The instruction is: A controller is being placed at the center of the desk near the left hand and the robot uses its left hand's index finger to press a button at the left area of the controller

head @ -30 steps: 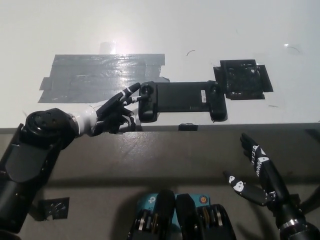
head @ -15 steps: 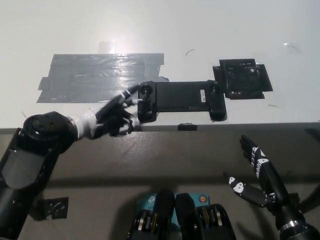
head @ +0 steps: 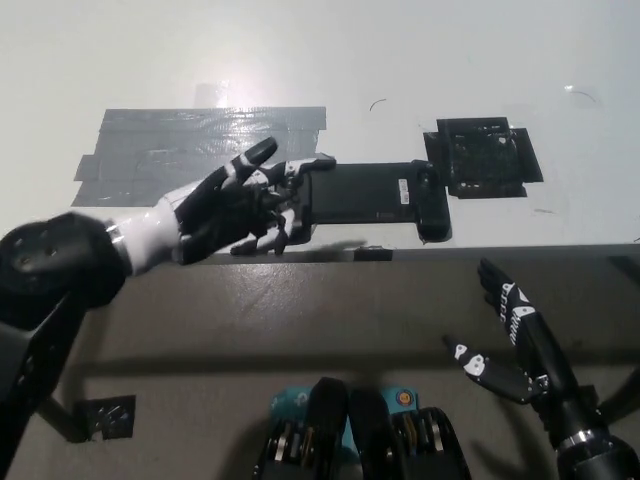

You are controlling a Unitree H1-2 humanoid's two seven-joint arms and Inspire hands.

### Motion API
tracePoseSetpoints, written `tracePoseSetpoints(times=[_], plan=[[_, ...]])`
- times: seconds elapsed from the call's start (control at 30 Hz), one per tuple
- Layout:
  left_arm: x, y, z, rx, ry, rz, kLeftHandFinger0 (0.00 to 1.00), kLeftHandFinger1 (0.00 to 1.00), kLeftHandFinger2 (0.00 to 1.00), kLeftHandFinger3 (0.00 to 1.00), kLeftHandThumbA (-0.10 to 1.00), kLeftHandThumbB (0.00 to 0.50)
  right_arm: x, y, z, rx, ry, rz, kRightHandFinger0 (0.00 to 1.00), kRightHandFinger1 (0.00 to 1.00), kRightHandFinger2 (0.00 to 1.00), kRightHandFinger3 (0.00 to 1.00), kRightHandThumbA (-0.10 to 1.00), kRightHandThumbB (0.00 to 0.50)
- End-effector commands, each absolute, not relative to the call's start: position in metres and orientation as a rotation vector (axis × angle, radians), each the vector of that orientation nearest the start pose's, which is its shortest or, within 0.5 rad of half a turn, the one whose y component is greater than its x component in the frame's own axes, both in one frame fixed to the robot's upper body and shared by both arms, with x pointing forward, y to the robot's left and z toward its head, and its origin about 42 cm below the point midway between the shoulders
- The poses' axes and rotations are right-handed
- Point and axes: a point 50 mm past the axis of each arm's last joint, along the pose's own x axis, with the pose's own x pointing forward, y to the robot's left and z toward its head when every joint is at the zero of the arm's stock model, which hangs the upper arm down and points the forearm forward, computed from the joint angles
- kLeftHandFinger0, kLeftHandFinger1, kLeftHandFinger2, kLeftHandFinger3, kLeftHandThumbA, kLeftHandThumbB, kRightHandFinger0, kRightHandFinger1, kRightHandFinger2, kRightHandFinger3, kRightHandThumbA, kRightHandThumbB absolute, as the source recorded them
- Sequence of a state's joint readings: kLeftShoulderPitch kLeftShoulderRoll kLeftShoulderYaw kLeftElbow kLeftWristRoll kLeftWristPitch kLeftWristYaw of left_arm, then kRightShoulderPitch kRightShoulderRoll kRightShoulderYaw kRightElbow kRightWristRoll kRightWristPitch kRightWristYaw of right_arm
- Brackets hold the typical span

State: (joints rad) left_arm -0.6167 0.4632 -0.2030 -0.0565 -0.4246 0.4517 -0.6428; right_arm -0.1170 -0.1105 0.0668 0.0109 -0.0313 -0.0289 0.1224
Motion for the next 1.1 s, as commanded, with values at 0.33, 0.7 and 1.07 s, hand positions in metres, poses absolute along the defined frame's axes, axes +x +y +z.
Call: tracePoseSetpoints(times=[0.33, 0.7, 1.07], plan=[[0.311, 0.231, 0.162, 0.091, -0.129, -0.526, 1.0, 1.0, 1.0, 1.0, 1.0, 0.317, 0.334, -0.212, 0.146, -0.147, -0.207, 0.217, 1.0, 1.0, 1.0, 1.0, 0.7, 0.239], [0.285, 0.244, 0.118, 0.182, -0.112, -0.386, 1.0, 1.0, 1.0, 1.0, 1.0, 0.338, 0.311, -0.211, 0.126, -0.12, -0.171, 0.234, 1.0, 1.0, 1.0, 1.0, 0.67, 0.238], [0.296, 0.25, 0.118, 0.223, -0.168, -0.319, 1.0, 1.0, 1.0, 1.0, 1.0, 0.308, 0.316, -0.211, 0.132, -0.131, -0.168, 0.236, 1.0, 1.0, 1.0, 1.0, 0.67, 0.237]])
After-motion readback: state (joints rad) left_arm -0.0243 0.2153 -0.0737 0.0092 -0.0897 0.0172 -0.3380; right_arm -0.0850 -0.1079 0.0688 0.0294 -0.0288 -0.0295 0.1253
